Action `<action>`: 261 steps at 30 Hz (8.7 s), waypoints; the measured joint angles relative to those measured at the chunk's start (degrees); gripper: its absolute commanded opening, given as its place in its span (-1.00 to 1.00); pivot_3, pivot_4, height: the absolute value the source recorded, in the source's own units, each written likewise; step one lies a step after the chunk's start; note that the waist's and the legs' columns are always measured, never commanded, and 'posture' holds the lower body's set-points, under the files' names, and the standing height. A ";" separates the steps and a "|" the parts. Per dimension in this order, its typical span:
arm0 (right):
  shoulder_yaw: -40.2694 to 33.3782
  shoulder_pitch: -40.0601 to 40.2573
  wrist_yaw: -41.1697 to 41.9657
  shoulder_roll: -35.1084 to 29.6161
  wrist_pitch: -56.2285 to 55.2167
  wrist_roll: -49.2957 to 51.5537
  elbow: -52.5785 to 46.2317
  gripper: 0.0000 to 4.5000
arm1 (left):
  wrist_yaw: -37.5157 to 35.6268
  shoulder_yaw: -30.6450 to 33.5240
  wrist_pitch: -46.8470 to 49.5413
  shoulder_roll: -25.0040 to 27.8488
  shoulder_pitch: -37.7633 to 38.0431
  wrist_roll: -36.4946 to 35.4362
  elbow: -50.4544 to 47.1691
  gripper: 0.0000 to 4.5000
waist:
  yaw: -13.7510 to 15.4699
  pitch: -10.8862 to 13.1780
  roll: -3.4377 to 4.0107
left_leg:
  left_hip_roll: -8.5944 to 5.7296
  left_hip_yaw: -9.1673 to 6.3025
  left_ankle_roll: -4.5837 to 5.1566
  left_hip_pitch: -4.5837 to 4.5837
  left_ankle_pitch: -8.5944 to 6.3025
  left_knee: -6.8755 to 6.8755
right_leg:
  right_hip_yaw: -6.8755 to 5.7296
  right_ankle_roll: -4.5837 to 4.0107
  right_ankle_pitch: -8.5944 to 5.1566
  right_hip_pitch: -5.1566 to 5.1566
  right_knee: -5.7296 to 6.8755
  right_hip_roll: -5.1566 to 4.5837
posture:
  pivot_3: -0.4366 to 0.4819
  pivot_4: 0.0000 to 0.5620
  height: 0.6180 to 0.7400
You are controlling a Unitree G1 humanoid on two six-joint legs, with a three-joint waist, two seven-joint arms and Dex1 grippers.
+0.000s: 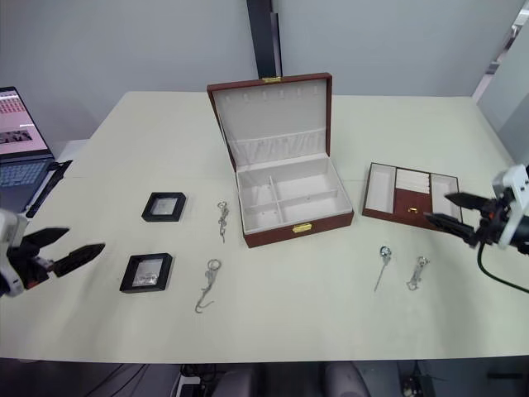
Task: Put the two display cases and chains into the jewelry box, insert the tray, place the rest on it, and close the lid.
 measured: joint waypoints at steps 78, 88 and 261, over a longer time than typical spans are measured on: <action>19.05 -4.25 -7.99 17.54 3.64 -16.14 -9.50 -0.99 | 8.78 -36.18 2.83 -22.48 -23.87 14.73 2.13 -1.00 | -0.04 -0.02 -0.03 | -0.05 0.29 -0.22 -1.08 0.15 0.89 | 0.03 0.01 0.02 -1.24 0.94 0.02 | -0.05 -0.47 1.00; 19.03 -4.25 -7.91 17.13 3.07 -15.08 -8.90 -0.99 | 6.16 -35.39 0.79 -21.59 -23.88 14.55 3.15 -1.00 | -0.06 -0.02 -0.03 | -0.05 0.29 -0.21 -1.09 0.14 0.89 | 0.02 0.01 0.02 -1.25 0.94 0.03 | -0.05 -0.47 1.00; -7.81 34.43 -24.32 8.16 5.04 8.33 -52.39 1.00 | -25.60 -56.50 -31.92 -36.70 -74.01 33.75 61.68 -0.99 | 0.08 0.03 -0.14 | -0.22 0.24 0.02 -1.09 0.01 0.93 | 0.10 0.00 0.01 -1.15 0.98 0.72 | -0.05 -0.47 1.00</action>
